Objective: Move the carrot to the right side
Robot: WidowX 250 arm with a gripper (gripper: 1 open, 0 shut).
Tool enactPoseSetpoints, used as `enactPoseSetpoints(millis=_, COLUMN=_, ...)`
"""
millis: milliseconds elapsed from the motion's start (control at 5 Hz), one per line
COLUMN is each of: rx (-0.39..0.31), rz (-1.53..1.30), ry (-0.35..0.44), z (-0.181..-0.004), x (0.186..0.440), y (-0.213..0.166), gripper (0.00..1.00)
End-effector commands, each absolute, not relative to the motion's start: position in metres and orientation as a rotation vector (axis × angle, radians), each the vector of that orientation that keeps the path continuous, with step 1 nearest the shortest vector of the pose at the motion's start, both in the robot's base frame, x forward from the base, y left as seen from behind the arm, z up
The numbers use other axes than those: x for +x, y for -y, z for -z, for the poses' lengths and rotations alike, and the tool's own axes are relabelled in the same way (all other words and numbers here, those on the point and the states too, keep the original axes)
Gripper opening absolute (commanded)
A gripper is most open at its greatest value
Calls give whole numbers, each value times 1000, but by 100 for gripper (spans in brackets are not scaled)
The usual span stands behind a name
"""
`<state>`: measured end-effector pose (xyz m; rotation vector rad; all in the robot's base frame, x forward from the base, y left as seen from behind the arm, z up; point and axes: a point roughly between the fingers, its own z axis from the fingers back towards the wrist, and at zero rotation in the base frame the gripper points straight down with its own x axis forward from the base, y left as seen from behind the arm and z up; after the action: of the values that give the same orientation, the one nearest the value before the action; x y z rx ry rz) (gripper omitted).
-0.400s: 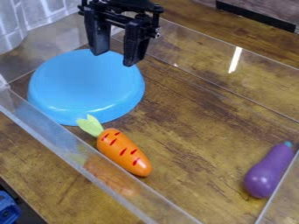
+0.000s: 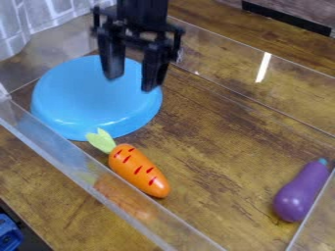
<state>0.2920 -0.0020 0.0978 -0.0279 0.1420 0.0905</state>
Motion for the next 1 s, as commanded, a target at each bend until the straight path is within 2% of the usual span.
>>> enactPoseSetpoints(millis=0, rx=-80, rz=-249, ry=-76, z=-98, x=291, y=-2, gripper=100)
enactPoseSetpoints(millis=400, rx=-114, rz=-337, ry=-66, z=-81, x=265, y=8, gripper=100)
enactPoseSetpoints(millis=800, rx=-150, rz=-575, ry=-10, z=-87, x=257, y=12, gripper=100)
